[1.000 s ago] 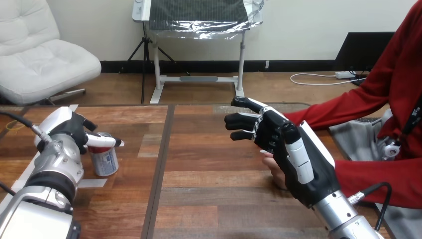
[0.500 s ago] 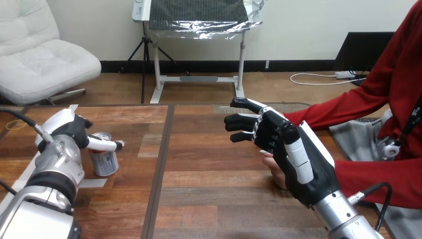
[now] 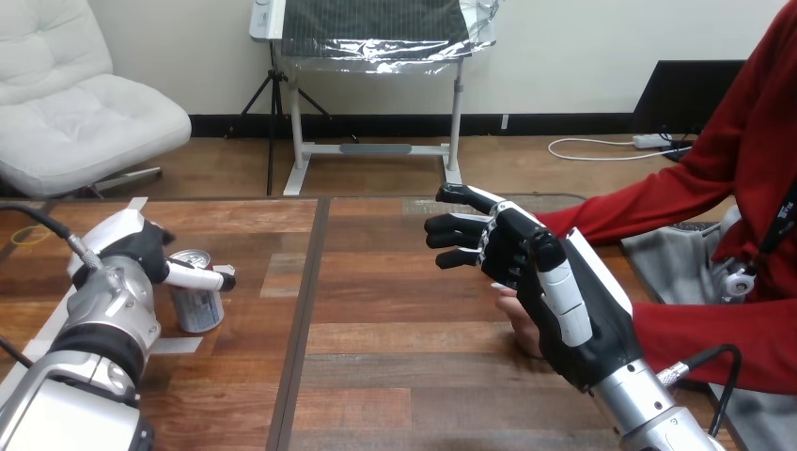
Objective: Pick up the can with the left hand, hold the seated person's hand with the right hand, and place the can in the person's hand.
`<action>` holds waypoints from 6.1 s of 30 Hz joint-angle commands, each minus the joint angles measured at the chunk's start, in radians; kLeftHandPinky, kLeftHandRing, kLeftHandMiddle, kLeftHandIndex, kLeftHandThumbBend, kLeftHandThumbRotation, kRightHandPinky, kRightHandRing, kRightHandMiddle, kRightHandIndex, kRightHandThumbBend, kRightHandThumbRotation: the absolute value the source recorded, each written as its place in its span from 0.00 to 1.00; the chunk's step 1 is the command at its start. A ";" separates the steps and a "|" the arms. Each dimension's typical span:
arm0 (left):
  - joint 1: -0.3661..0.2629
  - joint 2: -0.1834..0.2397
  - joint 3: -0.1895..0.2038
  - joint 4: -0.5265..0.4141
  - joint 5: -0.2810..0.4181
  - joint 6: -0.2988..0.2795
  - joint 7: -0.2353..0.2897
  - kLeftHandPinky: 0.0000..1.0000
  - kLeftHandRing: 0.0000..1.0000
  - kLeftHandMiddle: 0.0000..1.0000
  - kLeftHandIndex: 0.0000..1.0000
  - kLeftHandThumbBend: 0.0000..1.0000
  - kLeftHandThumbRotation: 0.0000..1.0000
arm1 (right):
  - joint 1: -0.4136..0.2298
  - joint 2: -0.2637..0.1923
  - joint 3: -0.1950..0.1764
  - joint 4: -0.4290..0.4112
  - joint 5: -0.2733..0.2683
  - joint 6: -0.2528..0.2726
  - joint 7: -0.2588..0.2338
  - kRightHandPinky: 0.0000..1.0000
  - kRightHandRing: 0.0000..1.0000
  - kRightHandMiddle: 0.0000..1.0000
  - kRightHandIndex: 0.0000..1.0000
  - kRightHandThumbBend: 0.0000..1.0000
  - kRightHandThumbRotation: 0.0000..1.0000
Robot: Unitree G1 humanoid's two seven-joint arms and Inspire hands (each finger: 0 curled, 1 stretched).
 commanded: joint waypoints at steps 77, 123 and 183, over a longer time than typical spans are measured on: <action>-0.114 0.016 -0.032 -0.035 0.050 0.079 -0.065 0.38 0.54 0.67 0.76 0.78 0.00 | -0.063 -0.010 -0.006 -0.035 0.013 0.007 -0.007 0.73 0.76 0.77 0.84 0.83 1.00; -0.103 0.020 -0.029 -0.036 0.047 0.062 -0.006 0.14 0.22 0.34 0.80 0.61 0.00 | -0.063 -0.011 -0.005 -0.035 0.008 0.003 -0.008 0.73 0.76 0.76 0.83 0.81 1.00; -0.109 0.016 -0.032 -0.035 0.029 0.075 -0.001 0.28 0.42 0.53 0.66 0.70 0.00 | -0.064 -0.010 -0.007 -0.026 0.009 -0.003 -0.006 0.72 0.76 0.76 0.83 0.81 1.00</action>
